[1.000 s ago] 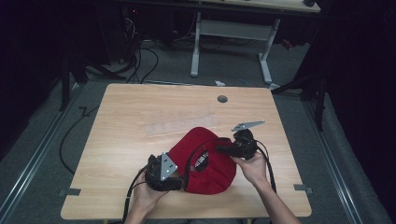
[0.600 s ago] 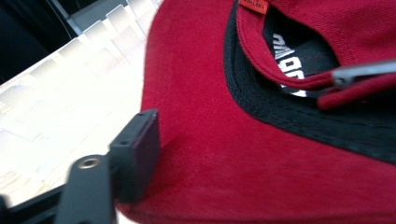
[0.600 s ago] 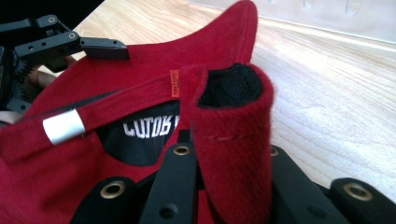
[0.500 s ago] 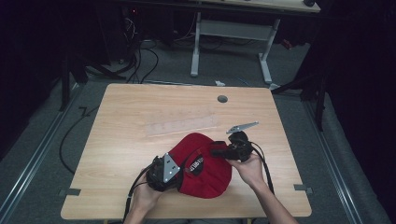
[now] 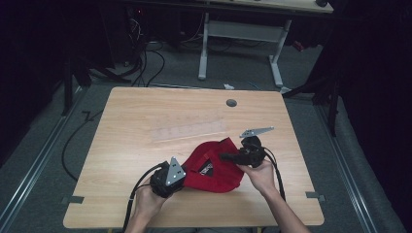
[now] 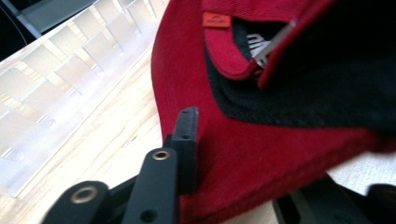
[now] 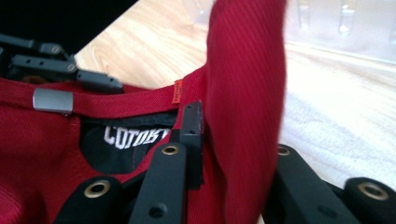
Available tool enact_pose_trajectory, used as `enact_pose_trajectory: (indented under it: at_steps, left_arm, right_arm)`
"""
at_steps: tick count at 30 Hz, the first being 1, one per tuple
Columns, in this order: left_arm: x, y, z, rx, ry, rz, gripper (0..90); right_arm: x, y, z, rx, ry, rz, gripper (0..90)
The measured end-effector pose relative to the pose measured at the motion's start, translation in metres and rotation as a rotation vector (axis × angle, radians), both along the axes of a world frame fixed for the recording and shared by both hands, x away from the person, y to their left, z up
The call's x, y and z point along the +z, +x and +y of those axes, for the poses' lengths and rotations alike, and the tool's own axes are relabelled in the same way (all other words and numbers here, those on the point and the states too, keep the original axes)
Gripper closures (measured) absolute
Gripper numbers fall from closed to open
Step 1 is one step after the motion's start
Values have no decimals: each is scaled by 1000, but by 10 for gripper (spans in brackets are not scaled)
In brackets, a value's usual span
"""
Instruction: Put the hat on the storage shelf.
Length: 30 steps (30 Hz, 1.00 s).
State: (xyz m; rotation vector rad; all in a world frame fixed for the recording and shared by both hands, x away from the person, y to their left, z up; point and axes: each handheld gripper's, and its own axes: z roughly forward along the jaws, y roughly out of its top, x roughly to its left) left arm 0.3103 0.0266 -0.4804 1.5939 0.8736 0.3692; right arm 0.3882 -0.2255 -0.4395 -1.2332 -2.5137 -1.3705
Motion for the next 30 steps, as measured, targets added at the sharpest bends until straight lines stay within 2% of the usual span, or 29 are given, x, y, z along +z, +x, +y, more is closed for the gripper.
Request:
enact_pose_trajectory:
  at_steps: [3, 6, 9, 10, 11, 13, 14, 15, 16, 17, 18, 20, 22, 23, 24, 25, 26, 27, 28, 29, 30]
  left_arm:
    - [4, -2, 0, -10, 0, -3, 772]
    - [8, -4, 1, -29, 31, -2, 818]
    - [10, -5, 4, -13, 36, 10, 852]
    - [10, -5, 4, -13, 36, 10, 852]
    - [11, -6, 6, -7, 35, 12, 852]
    - [16, -11, 12, 1, 37, 19, 854]
    - [16, -11, 12, 1, 37, 19, 854]
    - [17, -11, 14, 8, 45, 18, 854]
    - [19, -10, 17, 21, 45, 19, 854]
    - [21, -9, 20, 35, 34, 21, 854]
    - [22, -8, 23, 49, 22, 22, 854]
    - [25, -6, 29, 77, -17, 29, 854]
    - [27, -4, 35, 100, -52, 43, 854]
    - [28, -3, 37, 111, -73, 50, 854]
    - [29, -1, 41, 120, -82, 58, 854]
    - [30, 1, 43, 130, -92, 65, 854]
    - [31, 3, 46, 140, -96, 70, 853]
    - [33, 6, 49, 151, -107, 78, 854]
    - [34, 9, 51, 161, -114, 83, 854]
    - [37, 11, 54, 171, -132, 87, 853]
    - [39, 14, 56, 178, -148, 92, 853]
  right_arm:
    - [2, 1, -2, -21, 19, -21, 705]
    - [7, 1, -7, -58, 49, -44, 655]
    - [15, 2, -15, -102, 94, -79, 582]
    - [15, 2, -15, -102, 94, -79, 582]
    - [20, 2, -18, -116, 104, -104, 564]
    - [26, 3, -17, -118, 90, -132, 528]
    - [26, 3, -17, -118, 90, -132, 528]
    - [31, 2, -17, -126, 96, -171, 492]
    - [34, 1, -18, -134, 111, -183, 473]
    - [34, 1, -18, -134, 111, -183, 473]
    - [37, 0, -25, -156, 144, -209, 440]
    - [38, -1, -34, -176, 164, -233, 429]
    - [37, -1, -39, -180, 171, -229, 428]
    - [31, -1, -46, -188, 153, -208, 424]
    - [31, -1, -46, -188, 153, -208, 424]
    - [25, -1, -47, -194, 130, -208, 424]
    - [11, -3, -49, -200, 71, -203, 427]
    - [2, -3, -49, -202, 44, -199, 427]
    - [2, -3, -49, -202, 44, -199, 427]
    - [-6, -3, -49, -202, 5, -187, 436]
    - [-23, -3, -48, -205, -58, -148, 467]
